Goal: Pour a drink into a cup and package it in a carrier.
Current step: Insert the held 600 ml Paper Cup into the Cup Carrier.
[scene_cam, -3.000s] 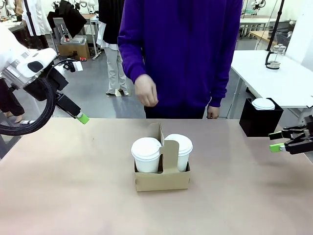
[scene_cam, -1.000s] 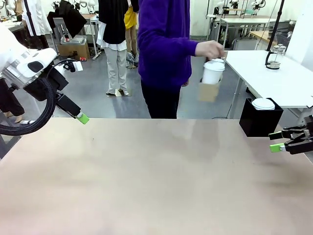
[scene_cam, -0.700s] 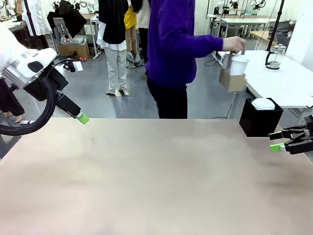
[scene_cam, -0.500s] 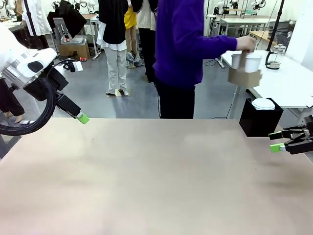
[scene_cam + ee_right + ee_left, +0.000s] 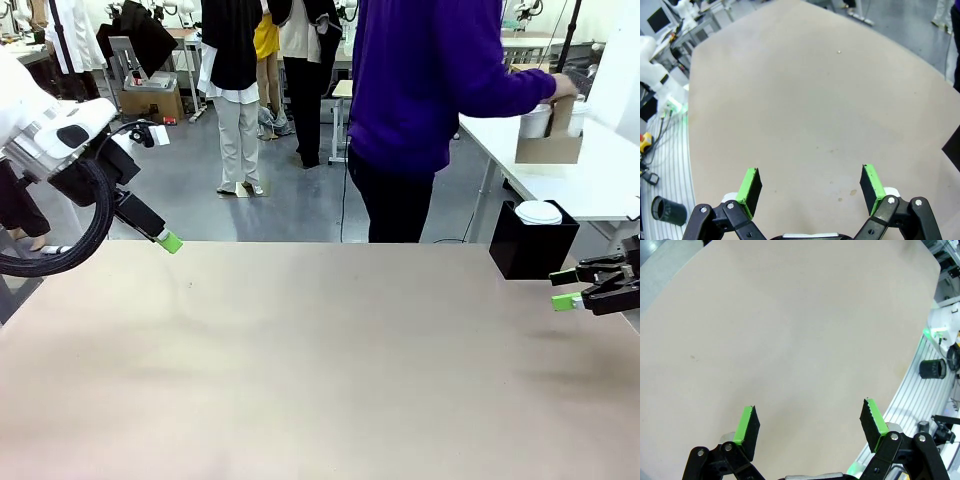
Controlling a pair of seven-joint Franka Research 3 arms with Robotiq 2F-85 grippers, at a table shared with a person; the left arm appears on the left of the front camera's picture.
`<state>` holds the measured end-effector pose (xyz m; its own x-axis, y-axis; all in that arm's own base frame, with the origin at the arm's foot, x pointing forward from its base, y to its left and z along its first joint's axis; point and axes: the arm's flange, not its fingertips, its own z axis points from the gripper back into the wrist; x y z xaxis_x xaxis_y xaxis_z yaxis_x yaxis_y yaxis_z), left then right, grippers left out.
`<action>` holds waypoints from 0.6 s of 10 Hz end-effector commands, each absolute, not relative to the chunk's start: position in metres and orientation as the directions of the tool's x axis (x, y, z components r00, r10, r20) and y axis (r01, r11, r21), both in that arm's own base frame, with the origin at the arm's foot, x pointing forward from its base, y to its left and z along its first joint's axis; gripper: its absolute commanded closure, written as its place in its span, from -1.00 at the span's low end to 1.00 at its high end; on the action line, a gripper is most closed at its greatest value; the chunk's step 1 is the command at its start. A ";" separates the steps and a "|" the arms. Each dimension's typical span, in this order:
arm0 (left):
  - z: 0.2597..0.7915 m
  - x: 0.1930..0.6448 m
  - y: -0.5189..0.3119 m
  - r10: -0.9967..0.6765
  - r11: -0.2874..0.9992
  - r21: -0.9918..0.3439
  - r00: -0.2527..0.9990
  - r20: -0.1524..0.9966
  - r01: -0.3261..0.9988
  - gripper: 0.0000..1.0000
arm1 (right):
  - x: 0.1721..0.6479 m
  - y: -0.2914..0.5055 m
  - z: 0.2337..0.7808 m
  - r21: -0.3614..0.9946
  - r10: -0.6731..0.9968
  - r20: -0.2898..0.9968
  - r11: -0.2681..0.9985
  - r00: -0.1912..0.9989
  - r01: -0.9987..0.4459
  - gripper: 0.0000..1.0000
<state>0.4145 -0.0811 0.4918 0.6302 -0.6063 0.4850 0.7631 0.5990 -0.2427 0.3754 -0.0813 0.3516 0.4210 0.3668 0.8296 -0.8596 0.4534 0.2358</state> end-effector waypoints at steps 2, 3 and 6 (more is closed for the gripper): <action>0.492 0.415 -0.081 -0.601 0.598 -0.246 0.630 0.493 0.763 -1.00 | 0.375 -0.080 0.351 0.238 0.365 0.831 0.447 0.419 -0.862 -1.00; 0.492 0.415 -0.081 -0.601 0.598 -0.246 0.630 0.493 0.763 -1.00 | 0.375 -0.080 0.351 0.238 0.365 0.831 0.447 0.419 -0.862 -1.00; 0.492 0.415 -0.081 -0.601 0.598 -0.246 0.630 0.493 0.763 -1.00 | 0.375 -0.080 0.351 0.238 0.365 0.831 0.447 0.419 -0.862 -1.00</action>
<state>0.4145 -0.0811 0.4918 0.6302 -0.6063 0.4850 0.7631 0.5990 -0.2427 0.3754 -0.0813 0.3516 0.4210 0.3668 0.8296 -0.8596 0.4534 0.2358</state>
